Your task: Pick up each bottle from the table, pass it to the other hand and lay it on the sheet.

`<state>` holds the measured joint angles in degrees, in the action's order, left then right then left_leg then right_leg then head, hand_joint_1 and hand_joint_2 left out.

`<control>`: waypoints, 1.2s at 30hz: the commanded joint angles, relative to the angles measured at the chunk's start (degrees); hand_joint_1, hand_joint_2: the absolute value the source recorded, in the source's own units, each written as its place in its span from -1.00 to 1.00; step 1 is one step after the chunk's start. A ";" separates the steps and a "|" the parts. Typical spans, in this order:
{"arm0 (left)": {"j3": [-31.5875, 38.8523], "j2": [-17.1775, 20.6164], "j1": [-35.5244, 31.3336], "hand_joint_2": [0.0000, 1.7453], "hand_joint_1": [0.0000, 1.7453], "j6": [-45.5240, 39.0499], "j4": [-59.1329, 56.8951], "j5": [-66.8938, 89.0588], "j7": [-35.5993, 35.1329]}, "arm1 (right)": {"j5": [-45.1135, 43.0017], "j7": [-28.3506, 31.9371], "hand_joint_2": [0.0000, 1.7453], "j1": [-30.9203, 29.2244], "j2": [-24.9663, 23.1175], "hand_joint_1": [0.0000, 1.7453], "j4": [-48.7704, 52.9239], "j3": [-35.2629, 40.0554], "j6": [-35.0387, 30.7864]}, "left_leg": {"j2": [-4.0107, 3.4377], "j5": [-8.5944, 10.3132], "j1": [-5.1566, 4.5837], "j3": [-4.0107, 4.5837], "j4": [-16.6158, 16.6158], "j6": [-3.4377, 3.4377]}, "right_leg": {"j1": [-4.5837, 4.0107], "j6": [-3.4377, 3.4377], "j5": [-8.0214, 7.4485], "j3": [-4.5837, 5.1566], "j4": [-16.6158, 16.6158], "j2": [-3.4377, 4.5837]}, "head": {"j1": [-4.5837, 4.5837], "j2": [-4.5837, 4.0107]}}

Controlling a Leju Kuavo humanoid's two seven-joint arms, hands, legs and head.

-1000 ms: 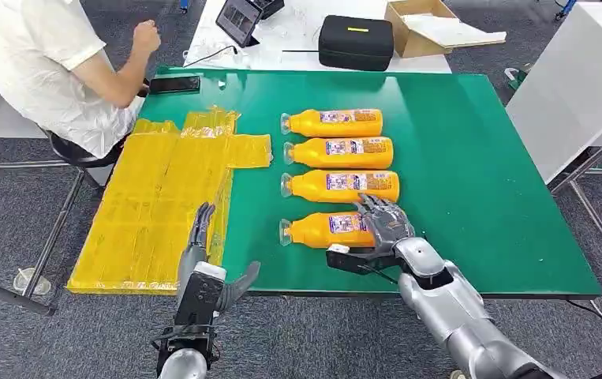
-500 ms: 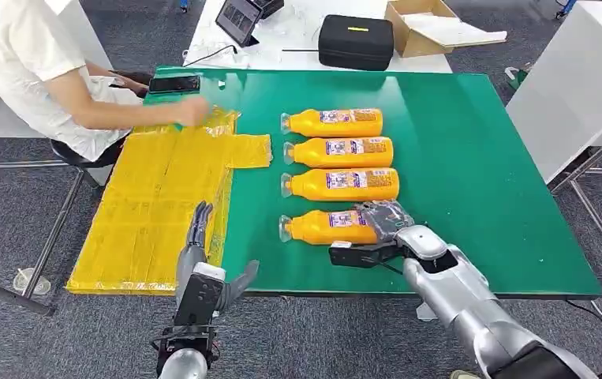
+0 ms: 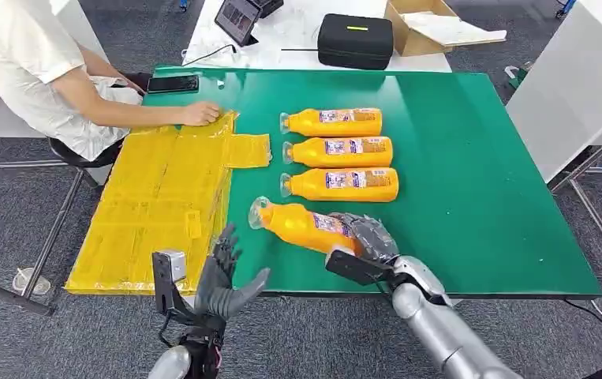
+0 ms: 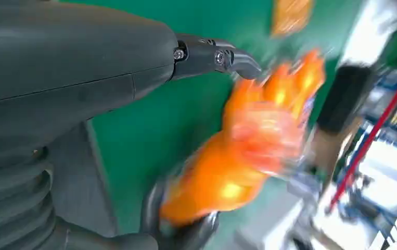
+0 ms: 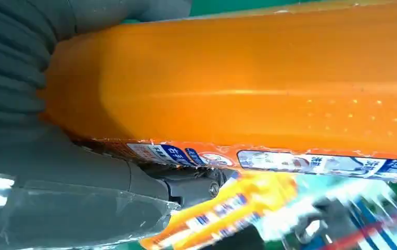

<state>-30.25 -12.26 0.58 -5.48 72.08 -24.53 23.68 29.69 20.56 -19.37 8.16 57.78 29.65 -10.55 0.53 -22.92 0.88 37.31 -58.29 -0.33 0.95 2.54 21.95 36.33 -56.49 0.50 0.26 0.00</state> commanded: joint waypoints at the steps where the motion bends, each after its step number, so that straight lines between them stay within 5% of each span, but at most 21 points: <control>1: -3.21 4.22 -0.73 1.00 -1.00 3.19 -4.03 -6.03 -1.37 | -3.60 2.27 1.00 1.93 -5.21 1.00 2.92 -4.64 -1.64 | -0.17 -0.15 0.00 -0.38 0.07 -0.03 | -0.04 -0.12 0.11 -0.34 0.08 0.07 | 0.00 0.00; 8: -3.06 3.19 -3.26 1.00 -1.00 0.40 -3.84 -2.03 1.36 | -3.01 2.77 1.00 0.33 -8.83 1.00 -2.42 -0.77 -0.71 | -0.16 -0.11 -0.02 -0.26 0.04 0.01 | -0.02 -0.13 0.07 -0.21 0.03 0.07 | 0.00 0.00; 12: -2.88 1.72 -5.12 1.00 -1.00 -14.43 -3.78 12.85 10.61 | -2.72 2.54 1.00 -0.50 -10.60 1.00 -6.40 2.83 0.48 | -0.15 -0.10 0.00 -0.26 0.04 0.00 | -0.03 -0.11 0.07 -0.22 0.04 0.07 | -0.02 0.00; 14: -2.07 0.96 -5.56 1.00 -1.00 -15.13 -4.38 12.83 10.82 | -3.04 2.75 1.00 0.07 -10.95 1.00 -6.19 3.92 1.23 | -0.13 -0.12 0.02 -0.31 0.02 0.00 | -0.06 -0.12 0.10 -0.28 0.03 0.04 | 0.00 0.00; 29: -0.54 0.53 -5.65 1.00 -1.00 0.91 -6.95 -4.29 2.67 | -9.38 6.10 1.00 -0.51 -12.00 1.00 1.27 8.22 5.26 | -0.14 -0.13 -0.02 -0.22 0.00 0.00 | -0.01 -0.13 0.11 -0.18 -0.02 0.06 | 0.00 0.00; 36: -0.15 0.32 -6.68 1.00 -1.00 0.74 -6.10 -5.24 4.30 | -10.21 6.24 1.00 -1.71 -12.62 0.94 -1.81 9.48 5.71 | -0.08 -0.09 -0.01 -0.17 0.00 -0.02 | -0.02 -0.08 0.09 -0.16 0.02 0.00 | -0.02 0.00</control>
<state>-31.52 -12.28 -3.45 -4.44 69.05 -28.81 27.08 20.44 26.49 -17.92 -4.13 58.84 35.96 -5.49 0.54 -22.90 0.87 37.40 -58.29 -0.31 0.97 2.56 21.96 36.42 -56.49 0.50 0.24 0.00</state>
